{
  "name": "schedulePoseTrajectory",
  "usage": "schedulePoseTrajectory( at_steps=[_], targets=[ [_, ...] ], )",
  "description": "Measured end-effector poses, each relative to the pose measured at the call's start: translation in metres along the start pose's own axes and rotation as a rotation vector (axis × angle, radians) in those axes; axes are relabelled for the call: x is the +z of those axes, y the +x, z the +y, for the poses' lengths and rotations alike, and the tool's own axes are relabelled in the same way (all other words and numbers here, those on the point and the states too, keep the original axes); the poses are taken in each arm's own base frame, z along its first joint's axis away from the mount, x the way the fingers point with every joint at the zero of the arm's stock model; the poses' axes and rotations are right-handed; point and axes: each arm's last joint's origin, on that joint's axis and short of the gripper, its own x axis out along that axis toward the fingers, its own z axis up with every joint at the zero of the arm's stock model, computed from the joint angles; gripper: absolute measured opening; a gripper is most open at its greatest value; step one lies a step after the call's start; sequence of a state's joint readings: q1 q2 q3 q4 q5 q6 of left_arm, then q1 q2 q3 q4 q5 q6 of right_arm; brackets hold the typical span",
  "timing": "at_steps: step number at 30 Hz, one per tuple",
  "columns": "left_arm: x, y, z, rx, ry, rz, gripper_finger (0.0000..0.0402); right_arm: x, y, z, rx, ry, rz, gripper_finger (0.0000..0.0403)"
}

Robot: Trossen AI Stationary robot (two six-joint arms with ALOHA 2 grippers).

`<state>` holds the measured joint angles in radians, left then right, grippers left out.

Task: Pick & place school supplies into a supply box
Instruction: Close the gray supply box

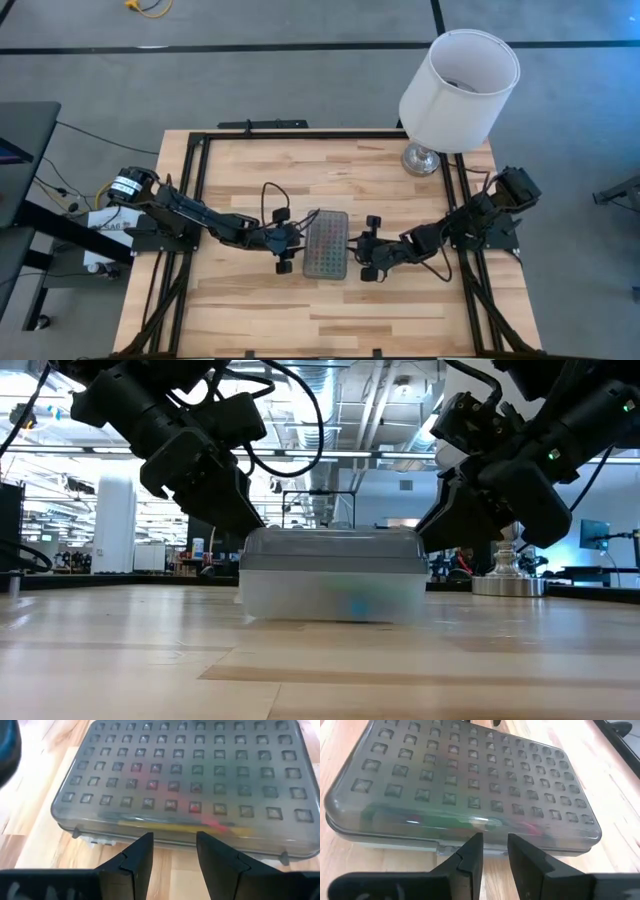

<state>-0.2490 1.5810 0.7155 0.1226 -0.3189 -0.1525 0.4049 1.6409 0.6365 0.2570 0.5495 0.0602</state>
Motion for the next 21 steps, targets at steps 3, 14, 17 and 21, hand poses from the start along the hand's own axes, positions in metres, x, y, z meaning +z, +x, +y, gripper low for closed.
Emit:
schedulePoseTrajectory(
  at_steps=[3, 14, 17, 21],
  targets=[
    [-0.0003, -0.0006, -0.0020, -0.006, 0.002, 0.000, 0.0146, -0.0002, 0.0000, -0.0001, -0.002, -0.001, 0.002, 0.0085],
    [-0.0053, 0.0055, -0.0051, -0.049, -0.010, 0.028, 0.0146, -0.0008, -0.0003, -0.0002, -0.002, -0.002, 0.004, 0.0085],
    [-0.0061, 0.0071, -0.0057, -0.051, -0.009, 0.029, 0.0146, -0.0007, -0.0003, -0.0003, -0.002, -0.001, 0.003, 0.0085],
    [-0.0061, 0.0080, -0.0062, -0.056, -0.010, 0.025, 0.0146, -0.0007, -0.0001, -0.0007, -0.004, -0.001, 0.004, 0.0085]
  ],
)
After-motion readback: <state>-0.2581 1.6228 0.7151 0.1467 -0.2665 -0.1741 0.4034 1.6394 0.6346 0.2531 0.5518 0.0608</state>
